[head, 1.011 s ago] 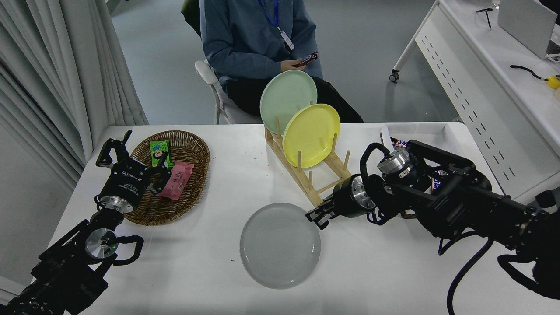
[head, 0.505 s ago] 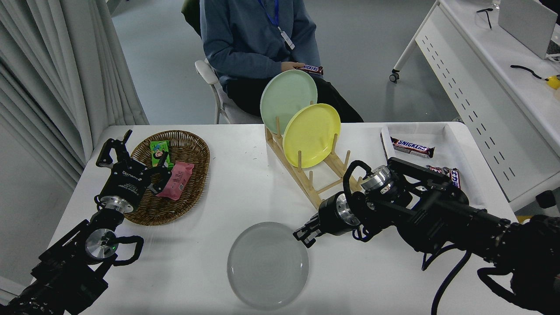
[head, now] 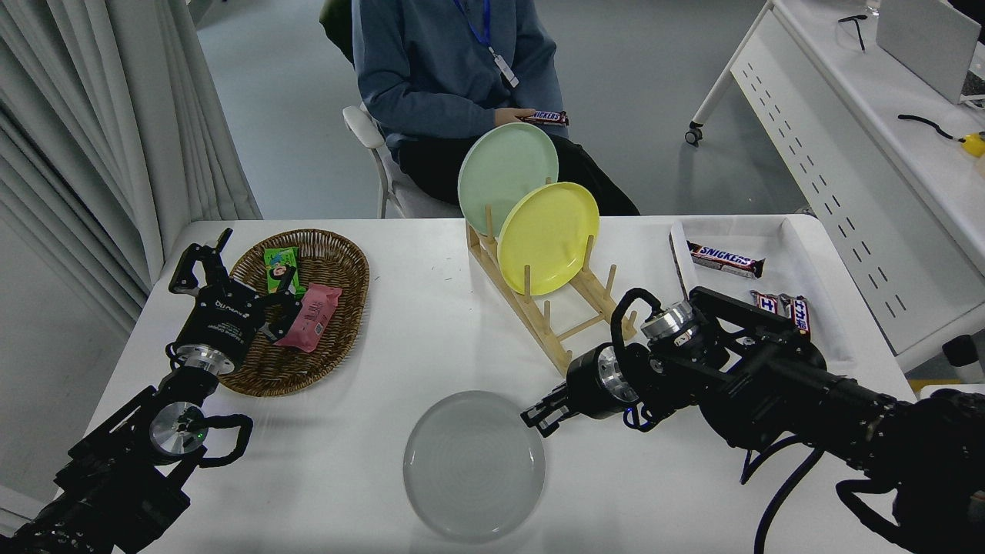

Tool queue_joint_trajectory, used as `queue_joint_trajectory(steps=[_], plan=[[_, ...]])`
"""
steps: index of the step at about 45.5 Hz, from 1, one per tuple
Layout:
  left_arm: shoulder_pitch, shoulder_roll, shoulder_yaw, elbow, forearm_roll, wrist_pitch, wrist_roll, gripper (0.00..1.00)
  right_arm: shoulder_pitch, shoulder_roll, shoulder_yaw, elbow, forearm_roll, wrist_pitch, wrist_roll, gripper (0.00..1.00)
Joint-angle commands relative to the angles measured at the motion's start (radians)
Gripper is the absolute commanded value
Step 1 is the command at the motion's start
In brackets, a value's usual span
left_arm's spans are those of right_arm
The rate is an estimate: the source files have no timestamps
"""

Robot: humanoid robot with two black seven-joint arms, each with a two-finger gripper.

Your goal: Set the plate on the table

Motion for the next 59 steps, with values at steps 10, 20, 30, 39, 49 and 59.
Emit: queue_joint_trajectory(steps=[10, 20, 30, 39, 49, 59], plan=[[0.000, 0.000, 0.000, 0.000, 0.000, 0.000, 0.000, 1.00, -0.013, -0.007, 0.018, -0.024, 0.012, 0.000, 0.000, 0.00], [0.000, 0.000, 0.000, 0.001, 0.000, -0.001, 0.000, 1.00, -0.011, -0.005, 0.019, -0.026, 0.012, 0.000, 0.000, 0.00], [0.000, 0.000, 0.000, 0.001, 0.000, 0.000, 0.000, 1.00, -0.011, -0.004, 0.033, -0.026, 0.010, 0.000, 0.000, 0.22], [0.000, 0.000, 0.000, 0.000, 0.000, 0.000, 0.000, 1.00, -0.011, -0.001, 0.033, -0.040, 0.010, 0.000, 0.000, 0.48], [0.000, 0.000, 0.000, 0.000, 0.000, 0.000, 0.000, 1.00, -0.011, -0.001, 0.033, -0.035, 0.002, 0.000, 0.000, 0.68], [0.000, 0.000, 0.000, 0.000, 0.000, 0.000, 0.000, 1.00, -0.011, -0.011, 0.012, 0.022, -0.028, 0.179, 0.000, 1.00]])
